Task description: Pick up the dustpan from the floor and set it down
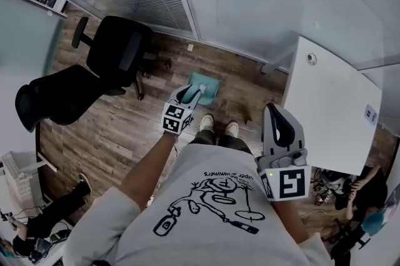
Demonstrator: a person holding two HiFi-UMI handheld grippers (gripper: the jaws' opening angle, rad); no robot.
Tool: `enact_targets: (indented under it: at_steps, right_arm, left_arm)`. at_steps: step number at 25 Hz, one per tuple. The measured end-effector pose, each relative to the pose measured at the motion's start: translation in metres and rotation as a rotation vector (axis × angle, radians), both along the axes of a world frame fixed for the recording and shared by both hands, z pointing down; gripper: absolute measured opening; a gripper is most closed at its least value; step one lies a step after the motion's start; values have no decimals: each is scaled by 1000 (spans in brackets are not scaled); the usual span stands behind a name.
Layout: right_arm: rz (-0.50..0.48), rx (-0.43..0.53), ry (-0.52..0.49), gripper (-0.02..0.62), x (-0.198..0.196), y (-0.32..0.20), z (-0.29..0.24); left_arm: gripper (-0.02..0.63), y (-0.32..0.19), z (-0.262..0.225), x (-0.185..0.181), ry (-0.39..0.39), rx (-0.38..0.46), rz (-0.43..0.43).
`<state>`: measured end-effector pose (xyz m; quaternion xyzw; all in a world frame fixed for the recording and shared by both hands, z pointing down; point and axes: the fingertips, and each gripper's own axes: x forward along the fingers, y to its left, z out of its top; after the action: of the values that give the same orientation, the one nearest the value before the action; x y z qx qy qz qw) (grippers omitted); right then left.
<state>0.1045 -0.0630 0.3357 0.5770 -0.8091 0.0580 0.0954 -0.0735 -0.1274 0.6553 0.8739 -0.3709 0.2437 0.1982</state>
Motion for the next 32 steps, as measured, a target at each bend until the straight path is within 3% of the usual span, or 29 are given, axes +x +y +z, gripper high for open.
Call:
enact_targets:
  at_steps: [21, 32]
  right_arm:
    - [42, -33, 24, 6, 10, 17, 4]
    - [44, -49, 18, 6, 9, 18, 10]
  left_arm:
    - [123, 10, 101, -14, -154, -153, -5]
    - [126, 20, 118, -28, -202, -182, -7]
